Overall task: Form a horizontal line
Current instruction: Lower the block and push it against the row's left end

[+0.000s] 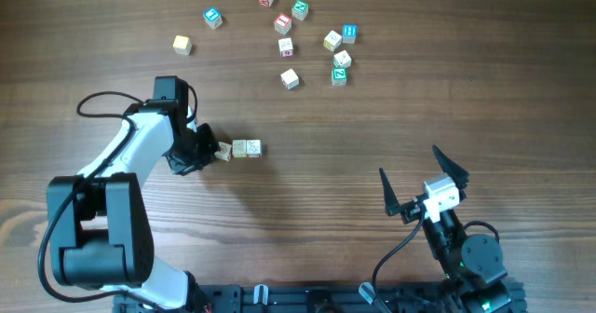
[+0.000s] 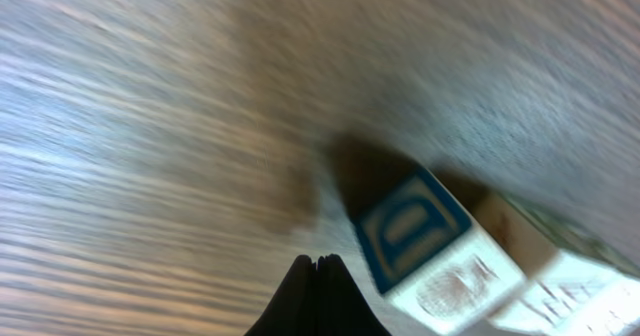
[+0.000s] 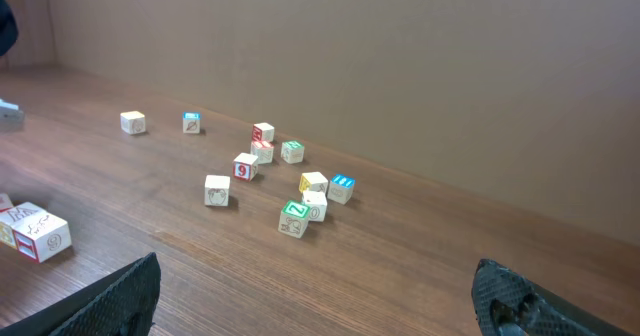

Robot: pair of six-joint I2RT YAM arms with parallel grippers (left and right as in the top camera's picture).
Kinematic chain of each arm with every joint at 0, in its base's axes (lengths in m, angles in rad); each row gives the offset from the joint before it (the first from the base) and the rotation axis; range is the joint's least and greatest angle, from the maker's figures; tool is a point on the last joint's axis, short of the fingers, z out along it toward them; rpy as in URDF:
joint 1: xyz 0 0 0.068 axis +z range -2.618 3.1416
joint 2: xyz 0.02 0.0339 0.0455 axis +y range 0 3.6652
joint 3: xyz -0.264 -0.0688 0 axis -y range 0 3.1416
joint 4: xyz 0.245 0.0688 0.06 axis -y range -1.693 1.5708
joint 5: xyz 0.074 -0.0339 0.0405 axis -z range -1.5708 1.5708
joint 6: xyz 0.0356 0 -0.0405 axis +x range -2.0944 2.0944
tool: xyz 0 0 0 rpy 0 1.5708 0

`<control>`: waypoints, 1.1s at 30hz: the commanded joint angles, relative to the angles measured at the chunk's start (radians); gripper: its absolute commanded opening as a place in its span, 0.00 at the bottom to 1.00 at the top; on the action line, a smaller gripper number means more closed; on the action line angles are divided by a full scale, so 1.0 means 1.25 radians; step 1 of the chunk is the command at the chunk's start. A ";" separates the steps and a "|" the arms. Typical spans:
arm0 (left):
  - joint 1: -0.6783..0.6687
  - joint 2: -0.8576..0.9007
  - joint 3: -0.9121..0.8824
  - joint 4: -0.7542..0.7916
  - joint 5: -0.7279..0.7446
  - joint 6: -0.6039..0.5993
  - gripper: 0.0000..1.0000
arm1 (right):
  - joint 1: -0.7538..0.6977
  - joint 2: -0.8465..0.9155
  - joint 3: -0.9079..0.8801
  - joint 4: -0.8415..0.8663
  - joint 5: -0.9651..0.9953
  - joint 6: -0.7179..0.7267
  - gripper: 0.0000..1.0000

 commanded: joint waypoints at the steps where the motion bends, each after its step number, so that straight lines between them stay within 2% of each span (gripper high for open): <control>1: 0.001 0.011 -0.002 0.039 -0.078 -0.020 0.04 | 0.000 -0.004 -0.001 0.002 -0.004 -0.002 1.00; 6: 0.001 0.011 -0.002 0.076 -0.077 -0.020 0.04 | 0.000 -0.004 -0.001 0.002 -0.004 -0.002 1.00; 12: 0.001 0.011 -0.002 0.073 0.019 -0.020 0.04 | 0.000 -0.004 -0.001 0.002 -0.004 -0.002 1.00; 33: 0.001 0.010 -0.002 0.035 0.044 -0.020 0.04 | 0.000 -0.004 -0.001 0.002 -0.004 -0.002 1.00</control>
